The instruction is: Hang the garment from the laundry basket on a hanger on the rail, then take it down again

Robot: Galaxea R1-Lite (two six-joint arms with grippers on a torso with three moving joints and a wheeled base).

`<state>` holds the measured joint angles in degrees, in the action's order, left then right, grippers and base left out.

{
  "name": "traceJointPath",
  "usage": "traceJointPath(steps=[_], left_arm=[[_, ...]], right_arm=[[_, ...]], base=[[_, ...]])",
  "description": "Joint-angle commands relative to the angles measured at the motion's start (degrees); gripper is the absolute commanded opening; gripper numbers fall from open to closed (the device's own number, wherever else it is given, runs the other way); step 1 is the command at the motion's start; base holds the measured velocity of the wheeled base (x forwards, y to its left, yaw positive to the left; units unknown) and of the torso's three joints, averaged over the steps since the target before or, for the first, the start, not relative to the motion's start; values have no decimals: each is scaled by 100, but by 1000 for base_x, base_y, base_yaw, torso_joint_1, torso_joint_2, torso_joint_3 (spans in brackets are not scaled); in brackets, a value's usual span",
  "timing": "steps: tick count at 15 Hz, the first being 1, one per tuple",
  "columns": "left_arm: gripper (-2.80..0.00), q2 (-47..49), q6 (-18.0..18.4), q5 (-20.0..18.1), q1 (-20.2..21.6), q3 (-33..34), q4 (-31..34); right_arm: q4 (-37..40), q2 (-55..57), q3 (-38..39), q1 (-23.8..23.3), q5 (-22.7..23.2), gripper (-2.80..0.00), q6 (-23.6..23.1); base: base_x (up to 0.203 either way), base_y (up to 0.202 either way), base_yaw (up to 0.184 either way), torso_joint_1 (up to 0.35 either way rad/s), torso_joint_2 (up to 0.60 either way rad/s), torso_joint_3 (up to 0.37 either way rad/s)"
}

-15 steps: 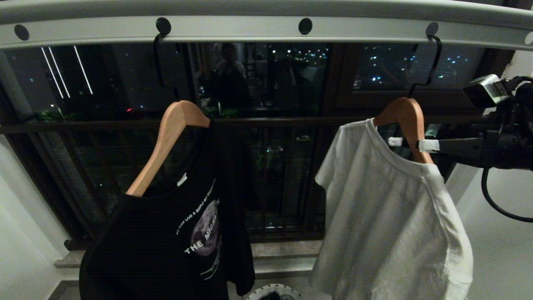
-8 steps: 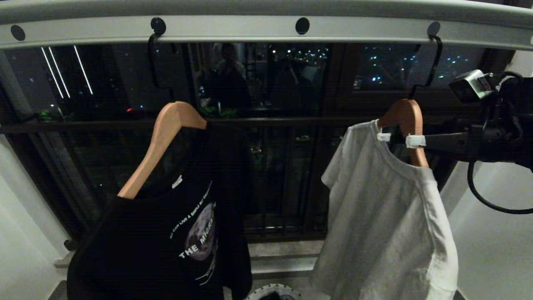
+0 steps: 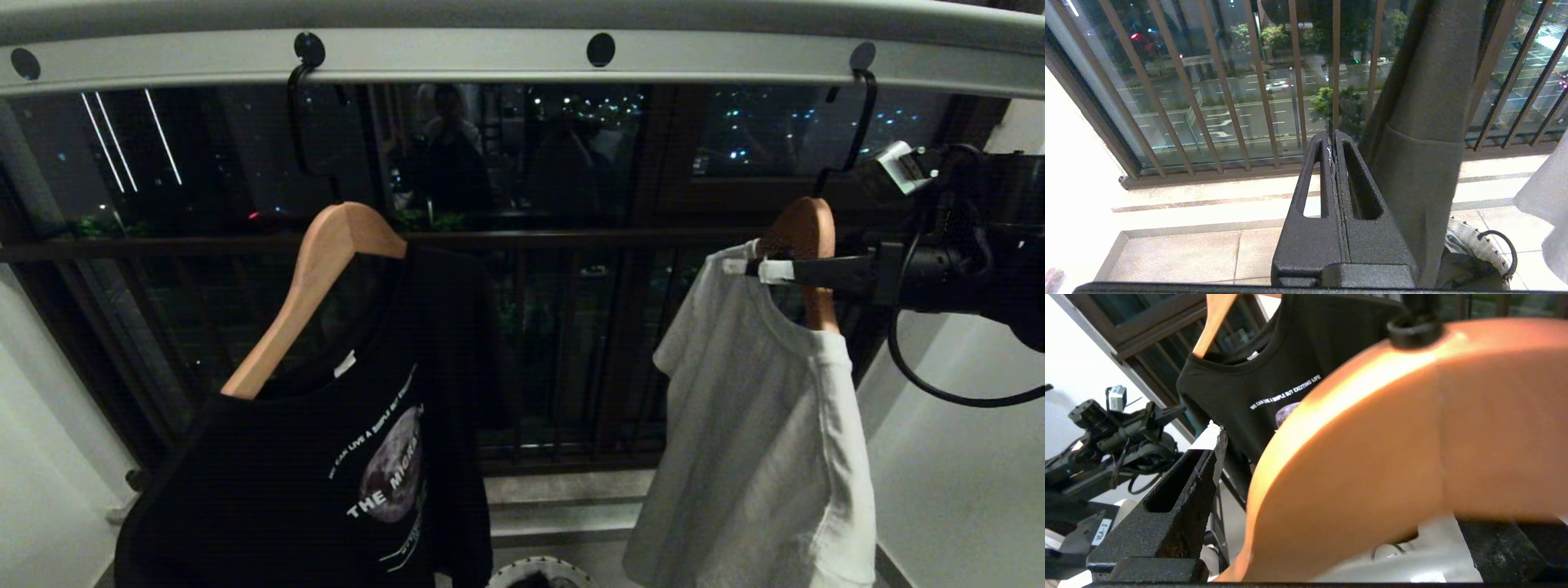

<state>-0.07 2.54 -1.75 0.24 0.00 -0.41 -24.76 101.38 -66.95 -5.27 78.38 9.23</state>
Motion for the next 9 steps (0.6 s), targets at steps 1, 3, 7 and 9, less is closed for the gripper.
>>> traceJointPath(steps=[1,3,7,9], left_arm=[[-280,-1,1,-1,2,18,-2],[-280,-1,1,-1,2,18,-2],[-280,-1,1,-1,2,18,-2],[-280,-1,1,-1,2,18,-2]], right_arm=[[-20,-3,-4,26,20,0,9],[-20,-39,-2,34,11,0,16],[-6,-144,35,32,-78,-280,26],[-2,-214,92,28,-189,-280,32]], base=[[0,0,0,0,0,0],[0,0,0,0,0,0],[0,0,0,0,0,0],[0,0,0,0,0,0]])
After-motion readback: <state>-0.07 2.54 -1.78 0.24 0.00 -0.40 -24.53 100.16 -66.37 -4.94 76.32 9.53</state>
